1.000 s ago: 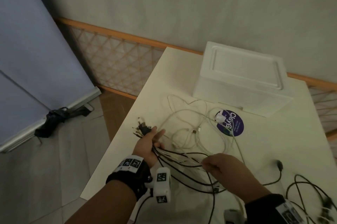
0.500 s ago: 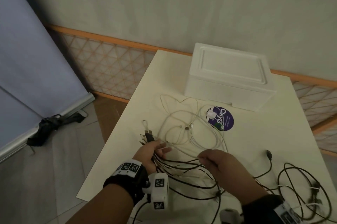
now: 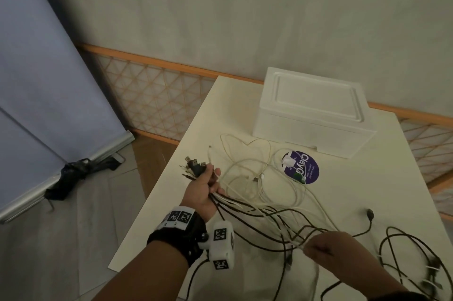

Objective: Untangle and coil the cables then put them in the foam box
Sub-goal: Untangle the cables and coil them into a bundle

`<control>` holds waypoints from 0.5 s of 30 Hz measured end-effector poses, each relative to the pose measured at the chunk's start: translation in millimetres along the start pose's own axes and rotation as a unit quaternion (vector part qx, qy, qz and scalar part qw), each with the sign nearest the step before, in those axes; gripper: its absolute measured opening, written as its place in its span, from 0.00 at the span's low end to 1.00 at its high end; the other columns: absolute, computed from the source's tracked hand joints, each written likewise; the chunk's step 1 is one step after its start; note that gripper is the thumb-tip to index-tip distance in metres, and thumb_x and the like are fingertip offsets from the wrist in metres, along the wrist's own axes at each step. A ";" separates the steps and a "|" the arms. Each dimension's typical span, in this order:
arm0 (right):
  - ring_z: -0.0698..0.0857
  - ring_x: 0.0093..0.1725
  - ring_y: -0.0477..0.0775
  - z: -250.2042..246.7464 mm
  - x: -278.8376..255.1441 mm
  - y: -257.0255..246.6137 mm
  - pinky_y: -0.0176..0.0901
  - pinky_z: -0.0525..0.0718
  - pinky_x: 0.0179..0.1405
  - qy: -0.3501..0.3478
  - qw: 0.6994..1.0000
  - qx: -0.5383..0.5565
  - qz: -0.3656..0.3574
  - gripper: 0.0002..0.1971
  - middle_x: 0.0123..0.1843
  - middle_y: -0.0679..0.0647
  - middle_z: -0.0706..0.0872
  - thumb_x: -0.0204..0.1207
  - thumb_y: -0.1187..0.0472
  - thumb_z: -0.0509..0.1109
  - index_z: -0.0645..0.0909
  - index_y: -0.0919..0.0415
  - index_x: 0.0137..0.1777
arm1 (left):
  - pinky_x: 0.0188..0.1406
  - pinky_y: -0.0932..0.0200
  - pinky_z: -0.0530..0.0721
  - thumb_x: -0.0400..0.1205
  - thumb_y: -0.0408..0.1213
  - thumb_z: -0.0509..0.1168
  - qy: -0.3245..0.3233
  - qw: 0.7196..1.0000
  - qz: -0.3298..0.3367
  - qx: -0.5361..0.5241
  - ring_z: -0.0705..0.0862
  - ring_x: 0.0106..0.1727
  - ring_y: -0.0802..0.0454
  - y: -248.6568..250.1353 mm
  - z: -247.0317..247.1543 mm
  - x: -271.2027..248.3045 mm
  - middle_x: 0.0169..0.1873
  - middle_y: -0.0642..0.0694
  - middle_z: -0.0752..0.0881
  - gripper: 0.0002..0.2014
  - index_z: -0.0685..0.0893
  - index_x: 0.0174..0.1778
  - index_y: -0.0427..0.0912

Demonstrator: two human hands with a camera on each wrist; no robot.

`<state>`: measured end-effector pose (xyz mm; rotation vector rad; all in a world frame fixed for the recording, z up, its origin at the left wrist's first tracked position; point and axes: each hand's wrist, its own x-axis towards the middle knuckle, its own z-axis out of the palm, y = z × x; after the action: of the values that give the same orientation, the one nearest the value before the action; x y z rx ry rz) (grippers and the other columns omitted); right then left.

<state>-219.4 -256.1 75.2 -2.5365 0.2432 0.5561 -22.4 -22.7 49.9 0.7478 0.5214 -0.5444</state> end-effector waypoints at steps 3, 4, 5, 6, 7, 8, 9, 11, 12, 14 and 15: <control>0.84 0.40 0.36 -2.7 -4.7 6.5 0.30 0.79 0.38 -0.006 1.000 -0.010 0.006 0.13 0.35 0.31 0.84 0.75 0.44 0.68 0.78 0.26 0.30 | 0.16 0.66 0.75 0.84 0.41 0.62 -0.016 0.999 0.035 0.018 0.65 0.13 0.60 1.8 -1.8 5.6 0.26 0.52 0.82 0.07 0.81 0.45 0.43; 0.84 0.40 0.36 -3.5 -5.8 8.8 0.30 0.79 0.38 -0.005 1.000 -0.005 0.007 0.13 0.36 0.30 0.84 0.75 0.45 0.68 0.78 0.26 0.30 | 0.16 0.65 0.75 0.84 0.41 0.62 -0.020 0.999 0.040 0.028 0.65 0.13 0.60 1.7 -2.4 6.7 0.25 0.52 0.81 0.07 0.80 0.46 0.43; 0.84 0.40 0.35 -4.3 -6.7 10.8 0.29 0.79 0.38 -0.001 1.000 -0.004 0.008 0.14 0.36 0.29 0.84 0.75 0.45 0.69 0.78 0.25 0.30 | 0.17 0.65 0.75 0.83 0.42 0.63 -0.024 0.998 0.043 0.037 0.65 0.14 0.60 0.7 -3.1 8.2 0.24 0.53 0.80 0.07 0.80 0.45 0.43; 0.83 0.41 0.35 -5.2 -6.9 12.2 0.28 0.79 0.38 0.005 1.000 -0.006 0.006 0.14 0.37 0.28 0.84 0.75 0.45 0.69 0.78 0.24 0.30 | 0.17 0.65 0.75 0.81 0.42 0.64 -0.029 0.998 0.043 0.046 0.65 0.14 0.60 -0.3 -3.5 8.2 0.24 0.53 0.79 0.07 0.80 0.42 0.43; 0.83 0.41 0.34 -6.1 -7.4 13.7 0.29 0.79 0.39 0.012 1.000 -0.008 0.005 0.14 0.38 0.28 0.84 0.75 0.45 0.69 0.78 0.24 0.31 | 0.17 0.65 0.74 0.80 0.42 0.65 -0.031 0.997 0.043 0.055 0.65 0.14 0.60 -1.2 -2.5 7.1 0.24 0.53 0.79 0.07 0.79 0.39 0.44; 0.83 0.41 0.34 -6.5 -7.8 15.2 0.31 0.81 0.41 0.019 1.000 -0.006 0.008 0.13 0.38 0.29 0.84 0.75 0.45 0.69 0.78 0.24 0.31 | 0.18 0.65 0.74 0.80 0.41 0.66 -0.028 0.997 0.041 0.060 0.65 0.15 0.60 -1.9 -1.2 5.6 0.25 0.53 0.78 0.09 0.78 0.36 0.44; 0.84 0.41 0.34 -7.1 -8.6 15.7 0.33 0.82 0.43 0.027 1.000 -0.004 0.011 0.12 0.39 0.30 0.85 0.74 0.44 0.68 0.79 0.24 0.32 | 0.18 0.65 0.74 0.81 0.42 0.66 -0.021 0.997 0.036 0.064 0.65 0.15 0.60 -2.6 -0.8 4.9 0.25 0.52 0.77 0.10 0.77 0.34 0.44; 0.84 0.41 0.34 -7.1 -10.4 15.4 0.37 0.83 0.44 0.044 0.999 -0.001 0.016 0.09 0.38 0.33 0.86 0.75 0.44 0.67 0.80 0.27 0.34 | 0.22 0.61 0.76 0.79 0.46 0.69 0.014 0.995 0.032 0.089 0.68 0.17 0.57 -2.8 -3.7 5.6 0.24 0.51 0.75 0.15 0.76 0.30 0.44; 0.84 0.41 0.35 -7.7 -11.7 14.5 0.38 0.83 0.43 0.055 0.998 0.006 0.017 0.08 0.38 0.35 0.87 0.75 0.43 0.67 0.81 0.29 0.36 | 0.26 0.58 0.78 0.76 0.49 0.72 0.038 0.992 0.033 0.116 0.70 0.19 0.56 -1.8 -6.7 7.2 0.23 0.50 0.75 0.18 0.77 0.28 0.43; 0.84 0.40 0.35 -12.4 -15.6 12.6 0.37 0.83 0.43 0.074 0.997 0.016 0.024 0.06 0.38 0.36 0.87 0.75 0.41 0.67 0.82 0.32 0.37 | 0.40 0.51 0.83 0.66 0.57 0.79 0.069 0.981 0.032 0.178 0.81 0.30 0.51 -0.7 -15.0 9.1 0.30 0.47 0.84 0.22 0.83 0.28 0.40; 0.84 0.39 0.35 -16.1 -17.7 14.5 0.35 0.82 0.42 0.085 0.996 0.003 0.031 0.07 0.37 0.37 0.87 0.74 0.40 0.68 0.81 0.34 0.35 | 0.48 0.47 0.84 0.65 0.57 0.79 0.071 0.978 0.032 0.192 0.85 0.39 0.48 -0.2 -17.3 8.8 0.37 0.46 0.88 0.21 0.87 0.30 0.40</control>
<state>-233.9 -275.9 88.7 -2.5793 0.3856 0.3615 -20.2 -12.3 33.6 1.1750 0.5293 -0.5407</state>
